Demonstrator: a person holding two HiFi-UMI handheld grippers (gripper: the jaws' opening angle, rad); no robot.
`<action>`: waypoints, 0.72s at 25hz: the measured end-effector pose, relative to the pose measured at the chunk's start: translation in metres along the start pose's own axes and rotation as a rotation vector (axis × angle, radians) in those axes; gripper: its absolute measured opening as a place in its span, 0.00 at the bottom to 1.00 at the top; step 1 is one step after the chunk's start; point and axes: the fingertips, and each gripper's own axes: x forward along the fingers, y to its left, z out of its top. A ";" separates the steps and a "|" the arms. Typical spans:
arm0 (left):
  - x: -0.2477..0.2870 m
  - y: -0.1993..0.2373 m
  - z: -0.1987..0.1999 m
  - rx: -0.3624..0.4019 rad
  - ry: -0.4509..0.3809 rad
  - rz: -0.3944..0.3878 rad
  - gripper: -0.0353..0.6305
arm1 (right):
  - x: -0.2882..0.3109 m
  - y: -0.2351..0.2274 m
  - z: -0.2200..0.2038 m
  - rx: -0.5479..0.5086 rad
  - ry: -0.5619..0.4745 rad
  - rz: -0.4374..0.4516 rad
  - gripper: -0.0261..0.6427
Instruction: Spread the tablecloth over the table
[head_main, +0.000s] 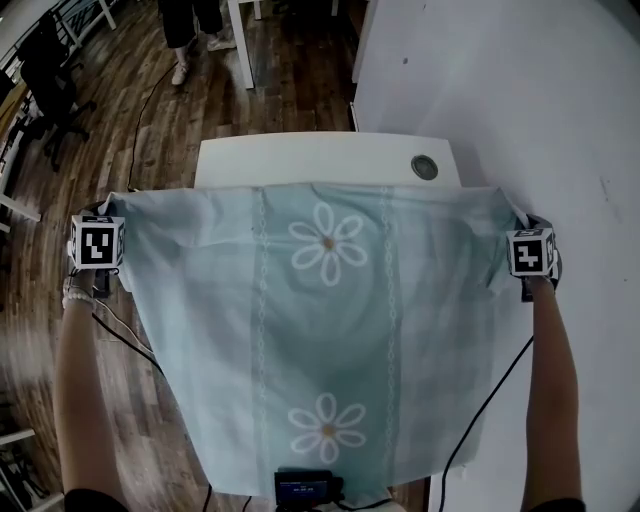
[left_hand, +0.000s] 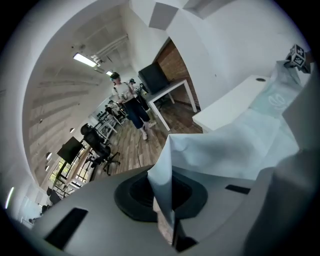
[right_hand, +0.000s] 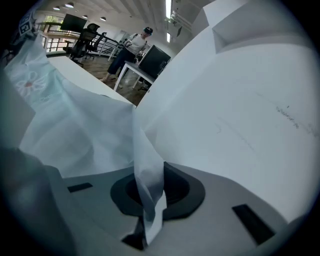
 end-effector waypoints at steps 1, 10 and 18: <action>0.002 -0.004 -0.006 0.025 0.019 -0.011 0.07 | 0.003 0.007 -0.004 0.000 0.010 0.023 0.09; -0.003 -0.047 -0.044 0.051 0.136 -0.196 0.24 | 0.000 0.031 -0.029 0.071 0.047 0.214 0.43; -0.049 -0.075 -0.079 0.001 0.149 -0.300 0.35 | -0.028 0.040 -0.053 0.146 -0.014 0.328 0.46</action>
